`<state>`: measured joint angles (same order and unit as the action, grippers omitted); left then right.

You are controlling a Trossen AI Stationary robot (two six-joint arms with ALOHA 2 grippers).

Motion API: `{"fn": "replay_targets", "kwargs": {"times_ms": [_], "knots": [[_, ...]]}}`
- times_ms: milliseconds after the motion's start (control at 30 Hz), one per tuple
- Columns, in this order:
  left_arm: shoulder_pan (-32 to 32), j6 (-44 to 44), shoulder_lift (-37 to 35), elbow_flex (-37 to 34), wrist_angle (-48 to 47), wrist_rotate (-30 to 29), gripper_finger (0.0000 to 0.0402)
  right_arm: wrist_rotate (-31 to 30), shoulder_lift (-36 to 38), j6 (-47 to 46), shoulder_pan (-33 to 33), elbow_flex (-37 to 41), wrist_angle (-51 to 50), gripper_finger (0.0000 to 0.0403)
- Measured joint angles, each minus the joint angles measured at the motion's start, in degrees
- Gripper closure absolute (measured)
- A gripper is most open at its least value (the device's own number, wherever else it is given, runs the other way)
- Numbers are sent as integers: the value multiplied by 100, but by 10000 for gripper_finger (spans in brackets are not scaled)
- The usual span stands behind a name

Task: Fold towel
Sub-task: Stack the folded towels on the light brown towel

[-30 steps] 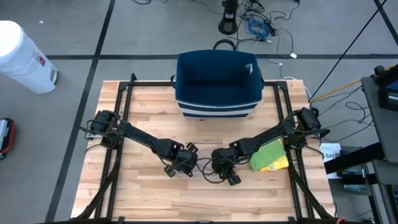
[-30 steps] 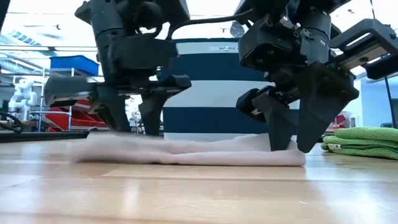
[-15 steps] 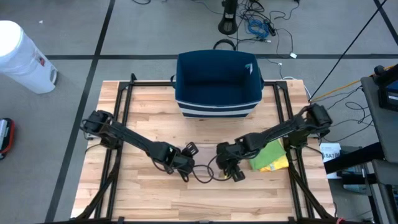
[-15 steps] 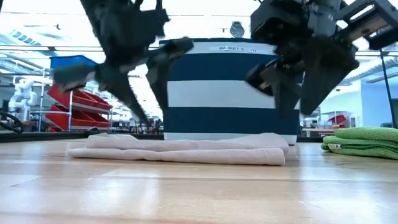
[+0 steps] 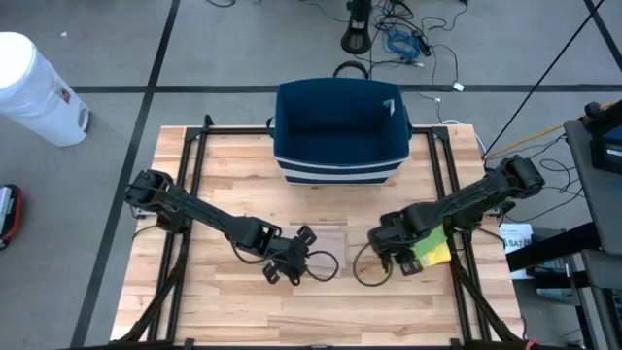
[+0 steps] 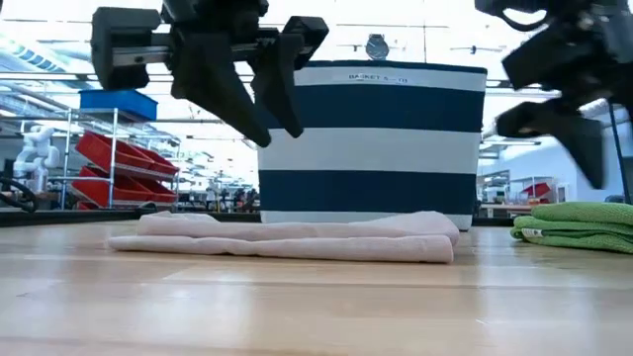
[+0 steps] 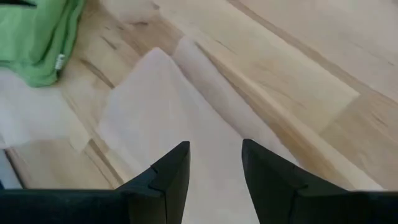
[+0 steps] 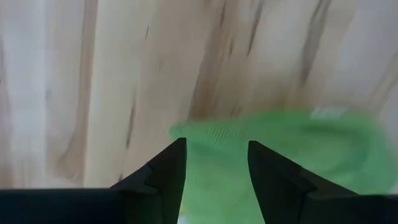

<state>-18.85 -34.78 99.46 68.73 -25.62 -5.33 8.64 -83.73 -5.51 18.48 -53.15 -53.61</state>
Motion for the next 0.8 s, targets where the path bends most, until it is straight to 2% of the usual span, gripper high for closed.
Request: {"fn": "replay_targets", "kwargs": {"times_ms": [200,333,600,800], "knots": [[148,96,0,-19,138,231,248,217,544,-674,209,539,-120,232],[278,226,0,-50,257,431,248,222,816,-1051,473,787,-13,206],[426,304,0,-52,339,488,248,219,849,-1440,800,1252,381,128],[419,305,0,-52,340,490,248,76,849,-1744,903,1751,842,120]]}}
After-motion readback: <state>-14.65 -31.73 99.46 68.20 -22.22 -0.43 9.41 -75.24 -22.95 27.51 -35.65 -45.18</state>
